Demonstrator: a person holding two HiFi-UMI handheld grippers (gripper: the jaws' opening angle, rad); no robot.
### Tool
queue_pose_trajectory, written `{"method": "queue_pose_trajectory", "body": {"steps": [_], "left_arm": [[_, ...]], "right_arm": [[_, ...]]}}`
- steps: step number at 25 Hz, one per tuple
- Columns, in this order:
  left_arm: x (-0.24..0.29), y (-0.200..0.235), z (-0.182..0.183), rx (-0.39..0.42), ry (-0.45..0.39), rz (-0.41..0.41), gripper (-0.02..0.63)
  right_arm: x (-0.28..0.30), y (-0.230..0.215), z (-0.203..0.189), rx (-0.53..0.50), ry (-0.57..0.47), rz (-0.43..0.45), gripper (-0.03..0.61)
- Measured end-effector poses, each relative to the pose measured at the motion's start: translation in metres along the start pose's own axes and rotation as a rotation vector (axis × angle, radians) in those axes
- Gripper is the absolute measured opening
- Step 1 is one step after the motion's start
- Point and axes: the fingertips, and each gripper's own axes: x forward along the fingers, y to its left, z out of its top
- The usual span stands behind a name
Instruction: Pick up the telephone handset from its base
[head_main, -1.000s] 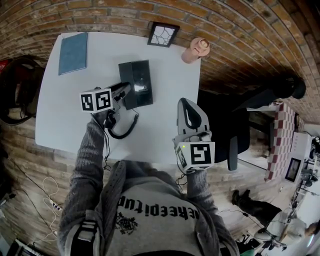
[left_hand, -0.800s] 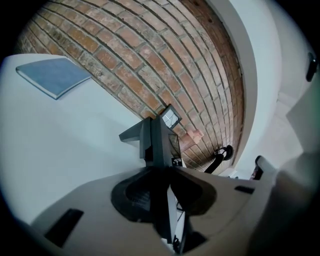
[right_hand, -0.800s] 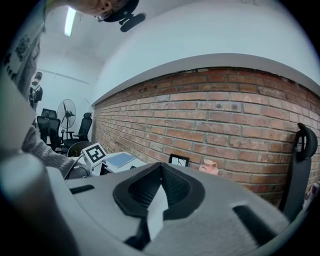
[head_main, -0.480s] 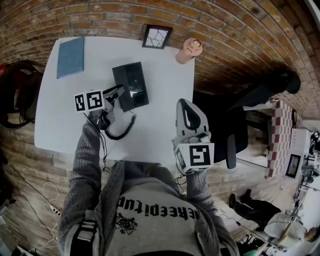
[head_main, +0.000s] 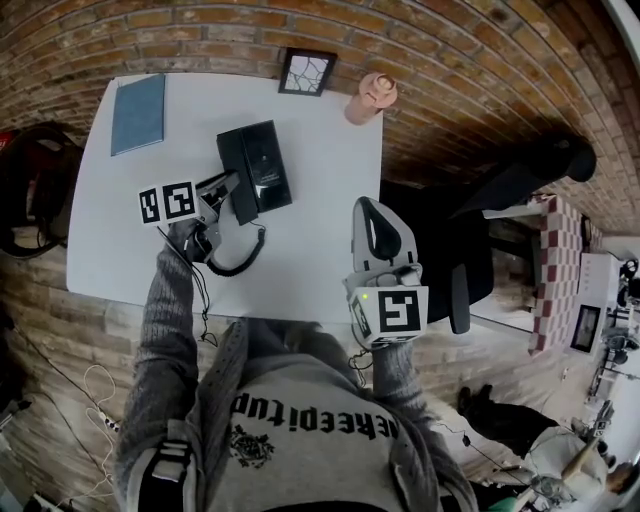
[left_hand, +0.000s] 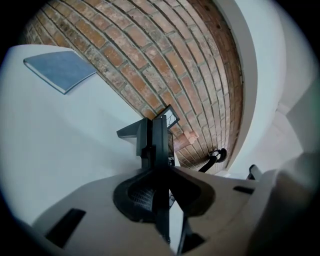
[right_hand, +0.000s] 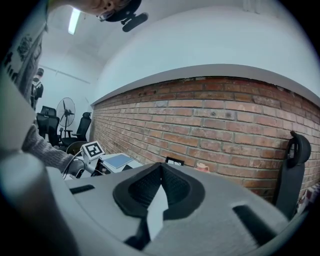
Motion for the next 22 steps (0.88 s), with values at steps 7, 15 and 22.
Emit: {"method": "queue_pose_trajectory", "body": {"steps": [7, 15, 22], "left_arm": [[-0.025, -0.024, 0.003, 0.031, -0.065, -0.027, 0.072], [-0.066, -0.068, 0.008, 0.138, -0.2, -0.022, 0.072], [-0.106, -0.114, 0.007, 0.29, -0.33, 0.068, 0.072]], "right_arm": [[-0.006, 0.01, 0.008, 0.004, -0.031, 0.023, 0.003], [-0.015, 0.024, 0.021, 0.008, -0.081, 0.07, 0.003], [-0.031, 0.032, 0.03, 0.014, -0.12, 0.117, 0.003]]}}
